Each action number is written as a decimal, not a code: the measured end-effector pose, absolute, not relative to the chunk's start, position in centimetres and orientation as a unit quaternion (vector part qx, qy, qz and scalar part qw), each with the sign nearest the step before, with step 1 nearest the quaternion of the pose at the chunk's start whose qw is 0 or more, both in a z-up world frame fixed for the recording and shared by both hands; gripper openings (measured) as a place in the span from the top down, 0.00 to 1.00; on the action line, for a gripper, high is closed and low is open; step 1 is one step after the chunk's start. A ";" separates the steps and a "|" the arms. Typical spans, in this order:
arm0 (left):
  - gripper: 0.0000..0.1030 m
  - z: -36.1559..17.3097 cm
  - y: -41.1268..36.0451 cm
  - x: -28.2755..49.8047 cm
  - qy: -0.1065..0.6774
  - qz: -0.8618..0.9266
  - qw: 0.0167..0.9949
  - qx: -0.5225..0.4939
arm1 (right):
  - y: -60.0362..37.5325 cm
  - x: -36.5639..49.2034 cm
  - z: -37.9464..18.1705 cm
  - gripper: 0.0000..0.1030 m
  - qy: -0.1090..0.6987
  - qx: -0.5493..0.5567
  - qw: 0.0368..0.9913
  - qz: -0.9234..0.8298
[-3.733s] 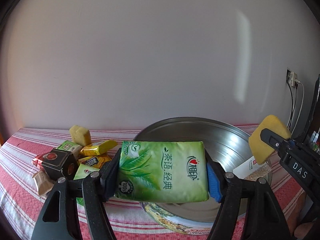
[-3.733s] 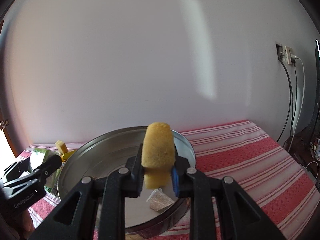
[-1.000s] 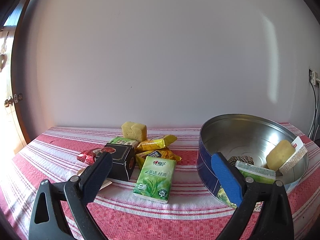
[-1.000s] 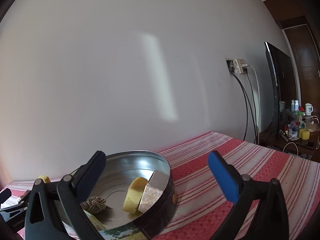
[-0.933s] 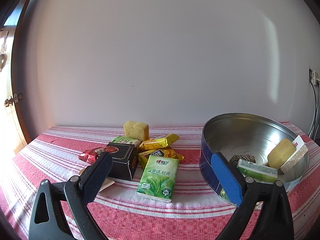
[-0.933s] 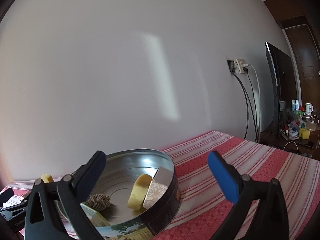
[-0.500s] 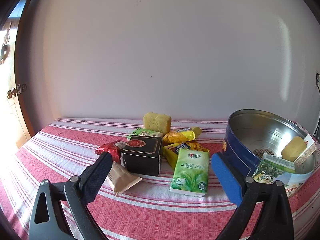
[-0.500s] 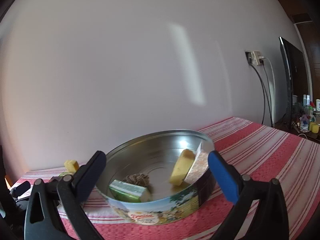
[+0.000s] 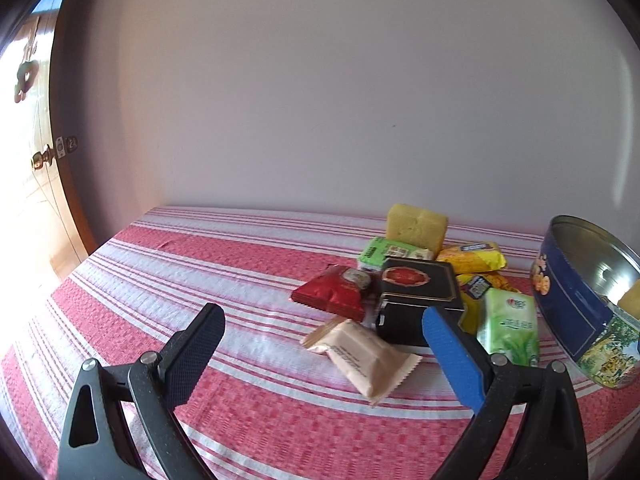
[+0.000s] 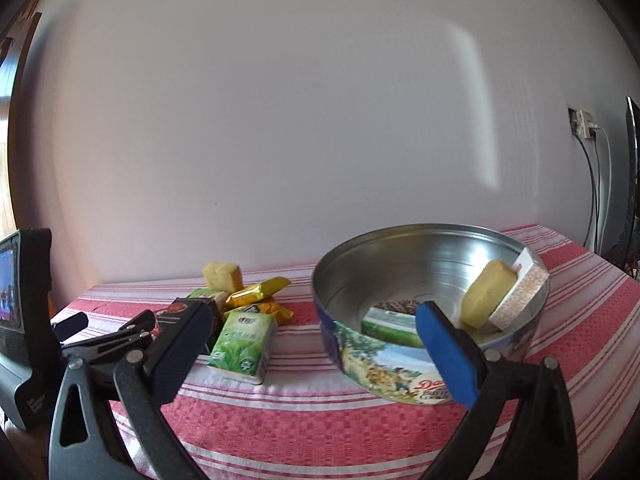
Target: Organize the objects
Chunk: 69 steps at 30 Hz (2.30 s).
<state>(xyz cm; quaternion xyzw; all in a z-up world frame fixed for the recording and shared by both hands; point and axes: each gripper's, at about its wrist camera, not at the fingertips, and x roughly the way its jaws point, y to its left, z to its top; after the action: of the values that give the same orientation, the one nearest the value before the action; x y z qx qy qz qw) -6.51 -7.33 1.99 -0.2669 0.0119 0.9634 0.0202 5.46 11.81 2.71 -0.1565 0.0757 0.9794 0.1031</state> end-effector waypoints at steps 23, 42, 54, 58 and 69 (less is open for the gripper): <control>0.02 0.5 -9.0 -9.3 0.070 0.944 0.005 -0.323 | 8.4 -9.2 -3.5 0.48 0.104 -0.416 0.082 0.899; 0.02 -2.7 -4.5 -13.7 0.014 0.892 -0.044 -0.449 | 11.7 0.3 0.1 0.48 0.081 -0.310 0.014 0.947; 0.63 -1.8 -6.9 -11.0 -0.052 0.906 -0.059 -0.415 | 13.1 -0.4 0.2 0.48 0.109 -0.321 0.014 0.941; 0.63 -0.6 -8.1 -9.7 -0.099 0.924 -0.049 -0.366 | 12.6 -0.1 0.7 0.48 0.097 -0.297 0.009 0.950; 0.63 3.9 -7.4 -4.3 -0.108 0.977 0.053 -0.178 | 11.9 3.7 3.8 0.48 0.048 -0.151 0.032 0.987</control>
<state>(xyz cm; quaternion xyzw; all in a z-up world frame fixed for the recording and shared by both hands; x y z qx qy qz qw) -4.35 -7.38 3.85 -0.1780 -0.1076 0.9767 0.0530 3.75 11.86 3.80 -0.1515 0.0478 0.9868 0.0323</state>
